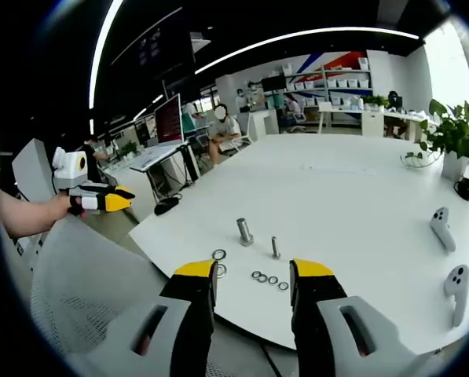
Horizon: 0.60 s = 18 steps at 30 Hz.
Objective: Place the washer onto the threaded stud by aligning its center hole with the stud, sliding it down to the base, and recovering from edge contact or off-axis alignment until the washer reaches the visible bottom stop.
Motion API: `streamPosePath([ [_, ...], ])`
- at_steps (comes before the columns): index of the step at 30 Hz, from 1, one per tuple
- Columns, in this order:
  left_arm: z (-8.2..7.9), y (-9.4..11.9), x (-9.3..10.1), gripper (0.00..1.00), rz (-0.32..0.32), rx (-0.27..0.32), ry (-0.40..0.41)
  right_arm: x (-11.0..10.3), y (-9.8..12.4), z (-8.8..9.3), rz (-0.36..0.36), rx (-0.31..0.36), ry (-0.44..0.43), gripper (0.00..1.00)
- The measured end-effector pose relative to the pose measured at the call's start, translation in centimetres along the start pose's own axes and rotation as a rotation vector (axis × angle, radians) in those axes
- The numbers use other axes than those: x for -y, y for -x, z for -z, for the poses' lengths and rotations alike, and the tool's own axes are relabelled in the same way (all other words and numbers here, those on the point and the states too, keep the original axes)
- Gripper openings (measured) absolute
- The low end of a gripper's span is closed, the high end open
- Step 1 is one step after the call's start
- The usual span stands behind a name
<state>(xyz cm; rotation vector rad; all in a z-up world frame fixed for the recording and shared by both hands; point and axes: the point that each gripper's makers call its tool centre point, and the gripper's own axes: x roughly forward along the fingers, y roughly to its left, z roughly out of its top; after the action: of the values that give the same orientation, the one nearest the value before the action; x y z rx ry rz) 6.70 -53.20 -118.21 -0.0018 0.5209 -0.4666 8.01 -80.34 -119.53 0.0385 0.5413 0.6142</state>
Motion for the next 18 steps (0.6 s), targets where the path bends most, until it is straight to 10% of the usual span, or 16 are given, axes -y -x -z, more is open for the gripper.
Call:
streamPosePath([
  [18,-0.06,0.14,-0.5,0.26,-0.016,0.01,0.014,-0.24,-0.06,-0.16,-0.006,0.005,0.005,0.38],
])
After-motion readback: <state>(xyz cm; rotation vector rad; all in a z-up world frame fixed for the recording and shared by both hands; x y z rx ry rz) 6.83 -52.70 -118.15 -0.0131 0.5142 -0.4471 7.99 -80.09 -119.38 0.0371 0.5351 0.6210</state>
